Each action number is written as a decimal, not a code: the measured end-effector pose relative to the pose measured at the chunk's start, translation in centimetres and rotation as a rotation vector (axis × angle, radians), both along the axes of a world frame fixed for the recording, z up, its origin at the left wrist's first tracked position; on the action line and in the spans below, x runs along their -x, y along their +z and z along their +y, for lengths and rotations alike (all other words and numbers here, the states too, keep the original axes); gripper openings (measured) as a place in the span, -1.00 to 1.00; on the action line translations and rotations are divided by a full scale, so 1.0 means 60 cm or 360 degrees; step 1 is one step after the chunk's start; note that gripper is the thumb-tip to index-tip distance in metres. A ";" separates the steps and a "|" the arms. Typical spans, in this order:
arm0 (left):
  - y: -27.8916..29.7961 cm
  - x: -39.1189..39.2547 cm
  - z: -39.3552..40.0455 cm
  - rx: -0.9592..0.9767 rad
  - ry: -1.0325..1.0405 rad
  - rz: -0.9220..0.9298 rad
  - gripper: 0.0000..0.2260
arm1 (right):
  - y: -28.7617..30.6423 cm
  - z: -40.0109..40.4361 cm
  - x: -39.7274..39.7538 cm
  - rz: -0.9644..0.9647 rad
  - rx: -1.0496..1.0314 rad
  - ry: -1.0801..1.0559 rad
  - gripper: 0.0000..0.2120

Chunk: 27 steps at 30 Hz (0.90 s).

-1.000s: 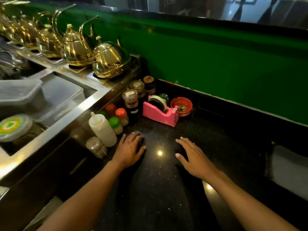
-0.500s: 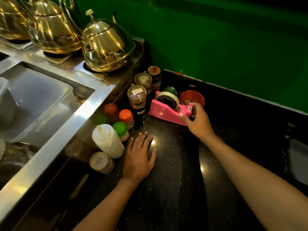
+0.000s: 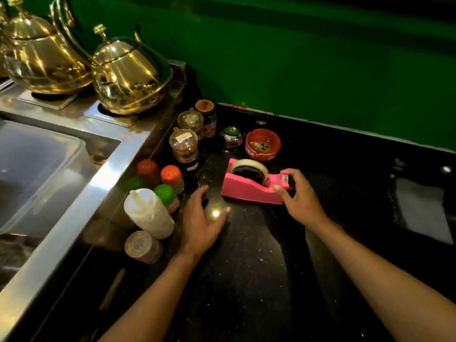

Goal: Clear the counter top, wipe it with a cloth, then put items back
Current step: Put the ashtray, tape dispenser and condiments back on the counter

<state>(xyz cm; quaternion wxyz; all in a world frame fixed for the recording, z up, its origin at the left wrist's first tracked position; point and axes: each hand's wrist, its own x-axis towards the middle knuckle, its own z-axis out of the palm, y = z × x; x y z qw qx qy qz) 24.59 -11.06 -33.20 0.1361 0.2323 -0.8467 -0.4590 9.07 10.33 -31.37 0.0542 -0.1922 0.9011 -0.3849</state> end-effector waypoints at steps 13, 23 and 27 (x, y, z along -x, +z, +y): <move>0.089 0.074 0.046 -0.0166 -0.0998 -0.0302 -0.41 | 0.013 0.169 -0.069 -0.0325 -0.0140 0.0178 -0.46; 0.323 0.148 0.224 -0.0219 -0.1091 0.0300 -0.46 | 0.290 0.371 -0.016 0.0115 0.0169 0.0261 -0.45; 0.430 0.206 0.321 -0.0136 -0.1201 0.0455 -0.48 | 0.406 0.476 0.009 0.0279 0.0193 0.0185 -0.49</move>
